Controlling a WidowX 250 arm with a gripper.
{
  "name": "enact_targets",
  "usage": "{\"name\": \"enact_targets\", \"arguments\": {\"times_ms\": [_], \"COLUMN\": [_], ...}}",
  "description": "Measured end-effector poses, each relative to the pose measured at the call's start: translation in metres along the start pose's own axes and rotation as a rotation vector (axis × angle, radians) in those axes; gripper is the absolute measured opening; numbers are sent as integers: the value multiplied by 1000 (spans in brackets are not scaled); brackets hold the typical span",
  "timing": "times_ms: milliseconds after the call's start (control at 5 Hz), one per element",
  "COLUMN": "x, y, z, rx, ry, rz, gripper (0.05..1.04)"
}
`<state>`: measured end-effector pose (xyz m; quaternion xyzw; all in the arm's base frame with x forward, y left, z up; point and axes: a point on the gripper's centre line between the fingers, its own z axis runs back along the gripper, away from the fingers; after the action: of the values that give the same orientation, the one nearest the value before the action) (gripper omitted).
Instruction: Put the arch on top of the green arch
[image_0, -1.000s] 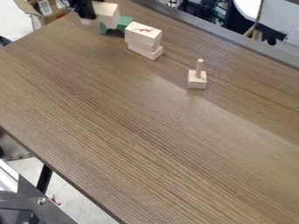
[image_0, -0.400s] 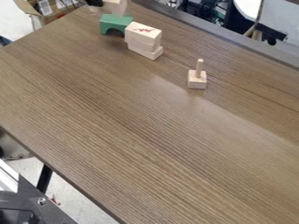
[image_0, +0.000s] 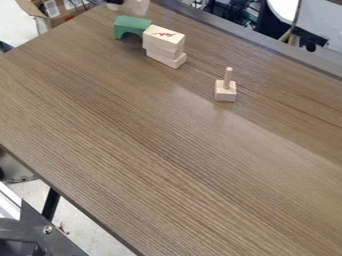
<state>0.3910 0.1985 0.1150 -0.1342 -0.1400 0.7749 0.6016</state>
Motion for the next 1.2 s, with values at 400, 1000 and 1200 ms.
{"name": "enact_targets", "arguments": {"times_ms": [400, 1000, 1200], "x": [-2, -3, -1], "y": [-2, -6, -7], "z": [-16, -27, -27], "rx": [32, 42, 38], "ry": [-10, -47, -65], "rz": [-18, 13, 22], "gripper": [552, 552, 552]}}
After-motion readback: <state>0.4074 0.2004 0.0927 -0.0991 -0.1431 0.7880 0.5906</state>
